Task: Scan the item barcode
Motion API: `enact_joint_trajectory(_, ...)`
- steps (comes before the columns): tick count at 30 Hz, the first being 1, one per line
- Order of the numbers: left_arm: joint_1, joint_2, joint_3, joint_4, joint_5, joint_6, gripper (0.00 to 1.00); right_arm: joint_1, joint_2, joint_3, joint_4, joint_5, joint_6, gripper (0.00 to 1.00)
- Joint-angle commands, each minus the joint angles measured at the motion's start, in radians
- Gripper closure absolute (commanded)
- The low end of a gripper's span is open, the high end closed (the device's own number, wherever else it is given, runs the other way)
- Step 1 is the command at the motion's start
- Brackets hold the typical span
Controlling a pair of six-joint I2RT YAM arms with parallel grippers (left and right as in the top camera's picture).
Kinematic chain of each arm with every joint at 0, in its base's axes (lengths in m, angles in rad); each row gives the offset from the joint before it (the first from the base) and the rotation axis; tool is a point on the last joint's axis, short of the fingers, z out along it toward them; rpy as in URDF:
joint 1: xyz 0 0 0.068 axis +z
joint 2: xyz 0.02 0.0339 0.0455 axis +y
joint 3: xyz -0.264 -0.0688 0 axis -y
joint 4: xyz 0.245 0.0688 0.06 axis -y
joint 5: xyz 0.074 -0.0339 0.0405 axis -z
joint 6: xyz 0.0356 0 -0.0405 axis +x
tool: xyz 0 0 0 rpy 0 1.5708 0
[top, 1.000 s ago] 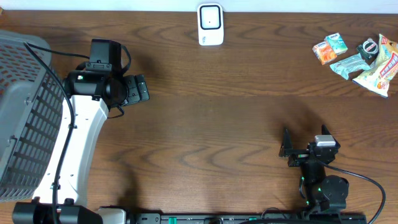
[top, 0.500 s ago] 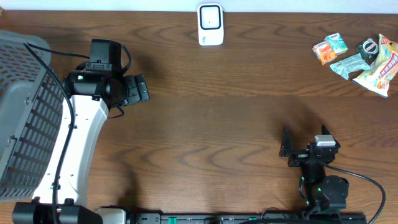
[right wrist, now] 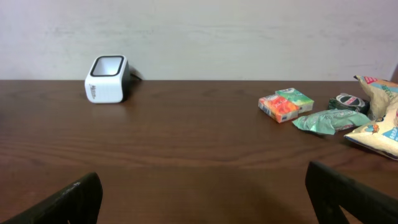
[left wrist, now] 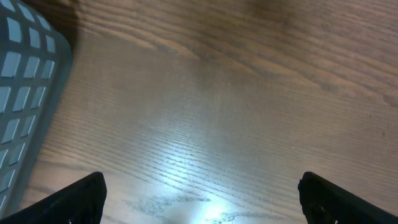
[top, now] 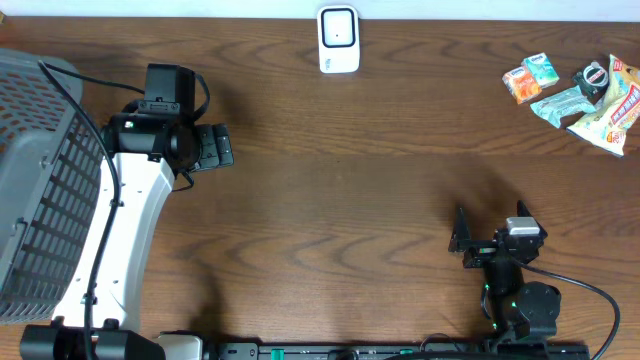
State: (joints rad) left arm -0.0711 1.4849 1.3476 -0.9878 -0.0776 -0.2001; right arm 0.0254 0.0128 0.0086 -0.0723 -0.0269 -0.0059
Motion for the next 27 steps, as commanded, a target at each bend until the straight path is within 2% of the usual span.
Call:
enact_joint_trajectory(1,0.000,0.006,0.002,-0.022,0.032,0.023,0.02,-0.005,-0.007,-0.003,-0.003,0.001,-0.010,0.01)
enact_joint_trajectory(8,-0.011,-0.053,-0.126,-0.007,0.089,0.024,0.02,-0.005,-0.007,-0.003,-0.003,0.001,-0.010,0.01)
enact_joint_trajectory(12,-0.011,-0.145,-0.278,0.093,0.089,0.024,0.02,-0.005,-0.007,-0.003,-0.003,0.001,-0.010,0.01)
enact_joint_trajectory(17,-0.011,-0.319,-0.484,0.263,0.097,0.074,0.02,-0.005,-0.007,-0.003,-0.003,0.001,-0.010,0.01)
enact_joint_trajectory(22,-0.011,-0.539,-0.652,0.359,0.098,0.077,0.02,-0.005,-0.007,-0.003,-0.003,0.001,-0.010,0.01)
enact_joint_trajectory(27,-0.011,-0.751,-0.795,0.496,0.217,0.165,0.03,-0.005,-0.007,-0.003,-0.003,0.001,-0.010,0.01)
